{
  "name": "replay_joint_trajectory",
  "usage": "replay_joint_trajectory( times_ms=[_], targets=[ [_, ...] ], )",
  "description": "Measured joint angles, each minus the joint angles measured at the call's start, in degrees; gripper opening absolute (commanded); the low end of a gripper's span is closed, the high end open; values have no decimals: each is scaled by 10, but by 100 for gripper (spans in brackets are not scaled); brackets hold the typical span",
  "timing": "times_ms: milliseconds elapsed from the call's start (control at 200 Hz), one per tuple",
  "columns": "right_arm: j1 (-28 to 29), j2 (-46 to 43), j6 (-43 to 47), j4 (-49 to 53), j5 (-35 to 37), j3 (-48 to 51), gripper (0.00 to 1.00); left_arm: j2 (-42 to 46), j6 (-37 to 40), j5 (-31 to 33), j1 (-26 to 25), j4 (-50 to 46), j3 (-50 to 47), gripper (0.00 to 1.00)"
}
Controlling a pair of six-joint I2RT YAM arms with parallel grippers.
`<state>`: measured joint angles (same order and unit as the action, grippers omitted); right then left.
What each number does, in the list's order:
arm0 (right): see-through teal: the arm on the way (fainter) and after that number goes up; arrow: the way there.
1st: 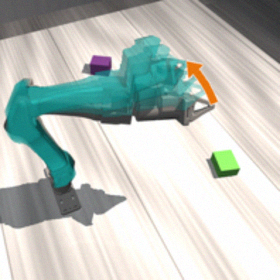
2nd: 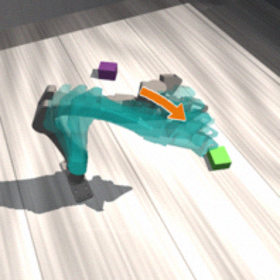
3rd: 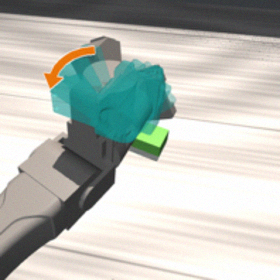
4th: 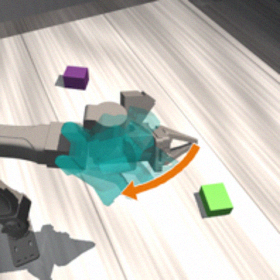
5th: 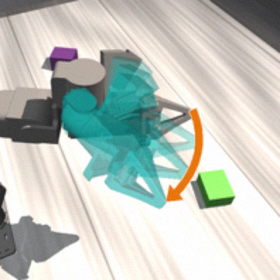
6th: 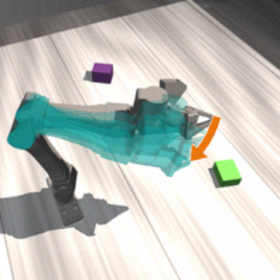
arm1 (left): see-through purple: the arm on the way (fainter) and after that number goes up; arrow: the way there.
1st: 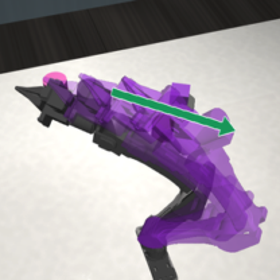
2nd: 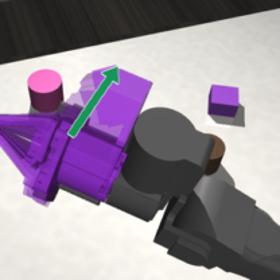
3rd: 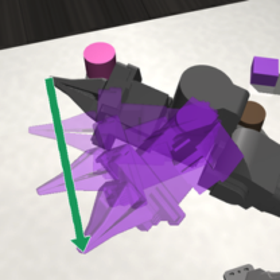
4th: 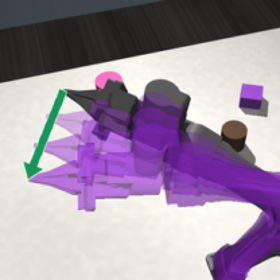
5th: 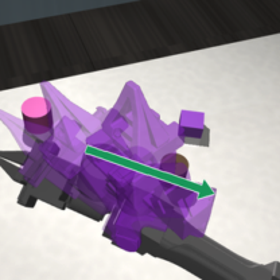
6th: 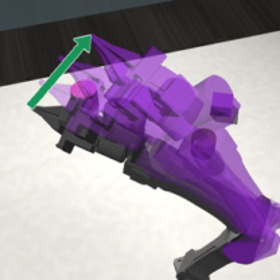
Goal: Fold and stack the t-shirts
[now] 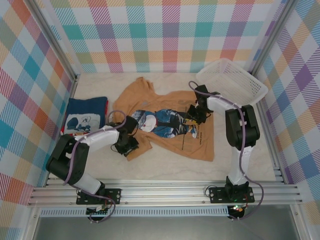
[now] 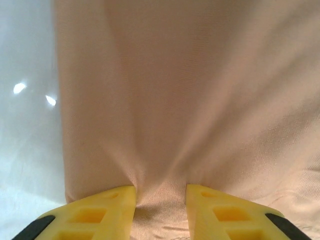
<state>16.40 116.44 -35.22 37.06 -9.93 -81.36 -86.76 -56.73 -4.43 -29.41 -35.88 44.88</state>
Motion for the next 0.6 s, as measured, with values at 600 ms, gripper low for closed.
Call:
replay_joint_trajectory(
  times_ms=[600],
  targets=[
    [-14,113,-2,95,37,-185,39,74,-67,-10,-45,-102,-62,33]
  ],
)
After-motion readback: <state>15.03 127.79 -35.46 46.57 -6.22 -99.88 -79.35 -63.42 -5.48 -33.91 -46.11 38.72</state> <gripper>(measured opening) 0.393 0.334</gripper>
